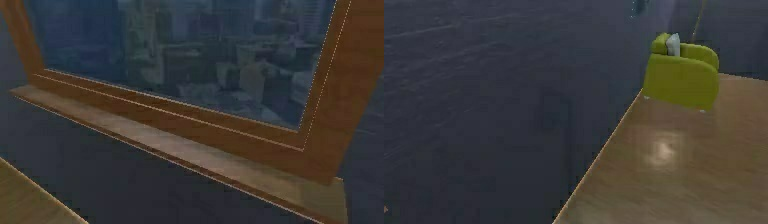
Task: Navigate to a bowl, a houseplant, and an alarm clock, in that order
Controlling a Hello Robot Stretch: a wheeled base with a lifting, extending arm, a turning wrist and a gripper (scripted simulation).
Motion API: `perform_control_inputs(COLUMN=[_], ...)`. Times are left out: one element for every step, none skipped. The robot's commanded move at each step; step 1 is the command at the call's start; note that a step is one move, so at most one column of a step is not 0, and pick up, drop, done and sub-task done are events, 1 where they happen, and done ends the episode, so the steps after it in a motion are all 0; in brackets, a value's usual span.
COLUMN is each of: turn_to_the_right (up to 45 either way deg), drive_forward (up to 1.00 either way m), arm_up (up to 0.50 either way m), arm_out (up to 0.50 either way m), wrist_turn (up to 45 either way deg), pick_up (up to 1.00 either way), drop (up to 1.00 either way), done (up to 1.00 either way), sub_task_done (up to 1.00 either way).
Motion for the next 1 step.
perform_control_inputs(turn_to_the_right=[-45.0], drive_forward=[0.00], arm_up=[0.00], arm_out=[0.00], wrist_turn=[0.0], pick_up=[0.00], drop=[0.00], done=[0.00], sub_task_done=[0.00])
